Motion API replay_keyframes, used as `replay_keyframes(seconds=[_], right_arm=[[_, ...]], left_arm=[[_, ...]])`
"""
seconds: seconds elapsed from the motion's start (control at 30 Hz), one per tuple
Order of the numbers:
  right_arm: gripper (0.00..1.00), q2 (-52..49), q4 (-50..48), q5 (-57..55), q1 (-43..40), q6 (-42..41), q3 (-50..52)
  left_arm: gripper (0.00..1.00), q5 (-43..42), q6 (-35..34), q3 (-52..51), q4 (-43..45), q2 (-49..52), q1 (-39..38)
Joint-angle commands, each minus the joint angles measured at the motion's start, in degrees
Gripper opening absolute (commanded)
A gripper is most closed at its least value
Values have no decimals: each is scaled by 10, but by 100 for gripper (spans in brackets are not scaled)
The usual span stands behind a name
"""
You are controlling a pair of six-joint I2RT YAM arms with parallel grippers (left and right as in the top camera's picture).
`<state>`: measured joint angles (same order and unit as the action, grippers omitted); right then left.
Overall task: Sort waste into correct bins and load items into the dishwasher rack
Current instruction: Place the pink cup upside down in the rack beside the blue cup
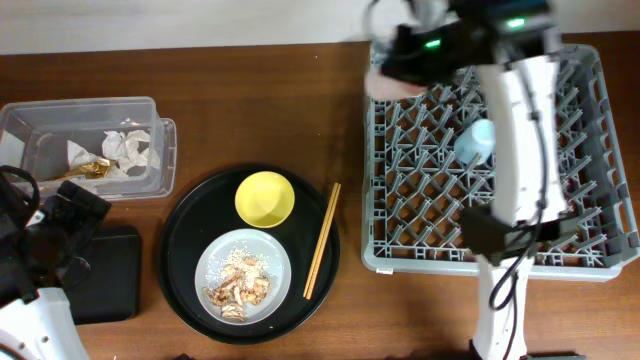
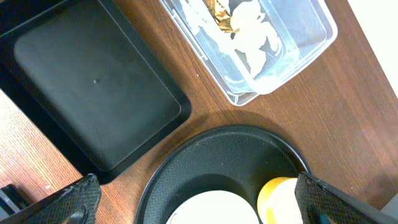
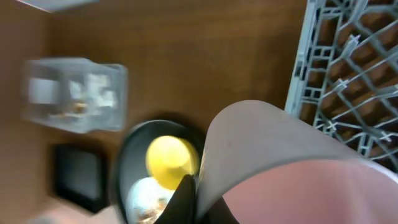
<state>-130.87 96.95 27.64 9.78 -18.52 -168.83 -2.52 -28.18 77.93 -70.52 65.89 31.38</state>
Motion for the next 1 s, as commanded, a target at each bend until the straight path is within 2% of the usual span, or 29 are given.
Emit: replay_keyframes(seconds=[0.0, 0.13, 0.17, 0.27, 0.3, 0.33, 0.43, 0.53, 0.63, 0.7, 0.83, 0.97], right_arm=[[4, 10, 4, 145, -47, 38, 19], [4, 77, 4, 120, -53, 82, 163], [4, 127, 4, 44, -62, 82, 279], [4, 178, 4, 49, -101, 119, 419], [4, 186, 4, 79, -120, 157, 450], [4, 188, 4, 160, -158, 221, 490], [4, 188, 4, 281, -228, 318, 567], [4, 188, -11, 376, -289, 424, 698], [4, 177, -80, 473, -339, 425, 798], [4, 161, -124, 500, -356, 418, 839], [5, 139, -148, 486, -374, 418, 859], [10, 125, -174, 450, -380, 389, 859]], left_arm=[[99, 4, -5, 1, 1, -1, 3], [99, 4, -5, 1, 1, -1, 3], [99, 4, -5, 1, 1, -1, 3], [99, 4, -5, 1, 1, -1, 3], [99, 4, -5, 1, 1, -1, 3], [99, 4, -5, 1, 1, -1, 3], [99, 4, -5, 1, 1, -1, 3], [99, 4, -5, 1, 1, -1, 3], [99, 4, -5, 1, 1, -1, 3], [99, 4, -5, 1, 1, -1, 3], [99, 4, -5, 1, 1, -1, 3], [99, 4, -5, 1, 1, -1, 3]])
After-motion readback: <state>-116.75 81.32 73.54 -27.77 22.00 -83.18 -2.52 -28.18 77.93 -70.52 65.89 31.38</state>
